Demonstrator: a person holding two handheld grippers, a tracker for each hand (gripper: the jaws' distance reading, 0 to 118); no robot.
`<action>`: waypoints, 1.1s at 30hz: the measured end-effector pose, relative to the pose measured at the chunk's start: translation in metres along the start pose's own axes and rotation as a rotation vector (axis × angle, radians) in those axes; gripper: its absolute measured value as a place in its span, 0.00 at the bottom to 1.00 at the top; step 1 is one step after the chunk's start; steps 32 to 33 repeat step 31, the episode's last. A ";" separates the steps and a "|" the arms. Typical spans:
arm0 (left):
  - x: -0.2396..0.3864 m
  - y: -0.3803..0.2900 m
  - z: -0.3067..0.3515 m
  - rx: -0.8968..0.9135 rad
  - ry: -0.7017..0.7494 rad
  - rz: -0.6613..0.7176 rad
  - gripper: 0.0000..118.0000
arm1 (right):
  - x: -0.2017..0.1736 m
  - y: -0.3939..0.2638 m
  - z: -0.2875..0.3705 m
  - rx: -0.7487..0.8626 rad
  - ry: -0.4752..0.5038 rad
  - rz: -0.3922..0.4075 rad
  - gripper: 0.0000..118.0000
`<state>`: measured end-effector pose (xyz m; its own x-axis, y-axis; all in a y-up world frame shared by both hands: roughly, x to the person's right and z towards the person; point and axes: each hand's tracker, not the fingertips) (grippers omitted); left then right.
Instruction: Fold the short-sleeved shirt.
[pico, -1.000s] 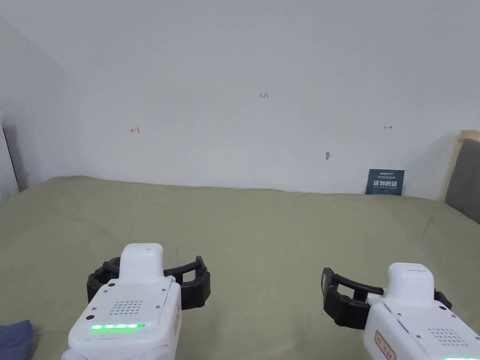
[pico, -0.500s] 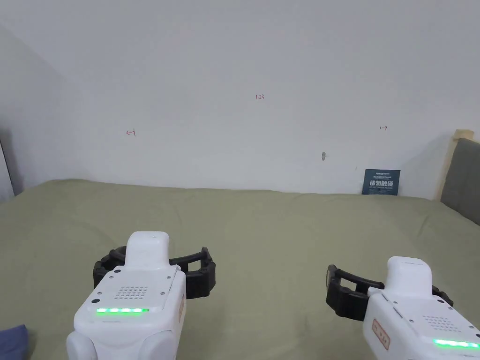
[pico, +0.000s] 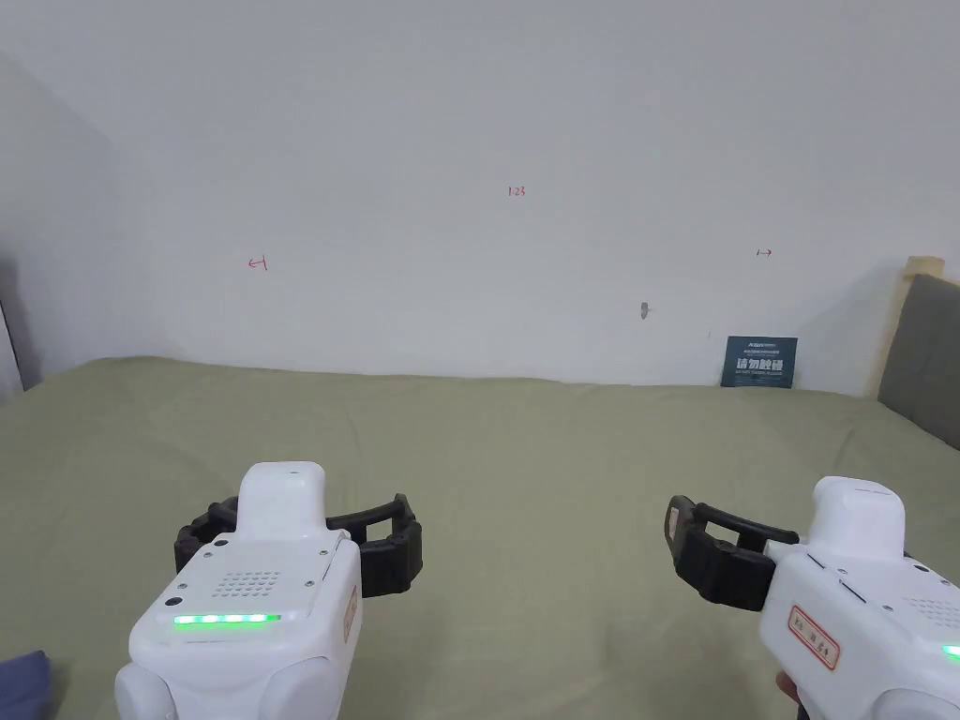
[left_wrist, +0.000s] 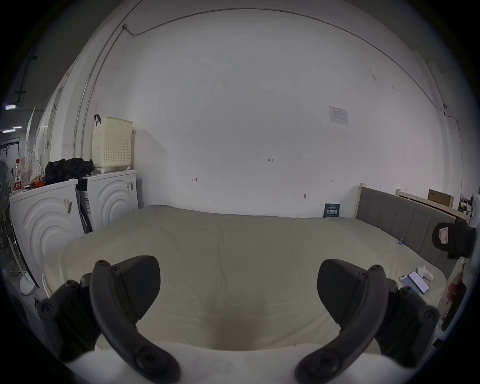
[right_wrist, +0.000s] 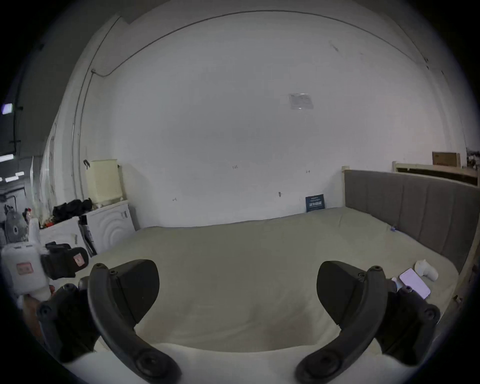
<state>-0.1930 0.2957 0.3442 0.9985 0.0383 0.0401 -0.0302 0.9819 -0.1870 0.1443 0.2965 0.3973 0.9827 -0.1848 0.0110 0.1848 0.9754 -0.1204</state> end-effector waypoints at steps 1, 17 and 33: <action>0.000 0.000 0.000 -0.001 0.002 -0.001 1.00 | 0.000 0.000 0.000 -0.003 -0.001 -0.017 1.00; -0.009 -0.002 -0.004 -0.059 0.020 0.034 1.00 | 0.000 0.015 -0.008 -0.130 -0.060 -0.041 1.00; -0.006 -0.002 -0.002 -0.070 0.008 0.023 1.00 | -0.001 0.009 -0.003 -0.092 -0.116 -0.037 1.00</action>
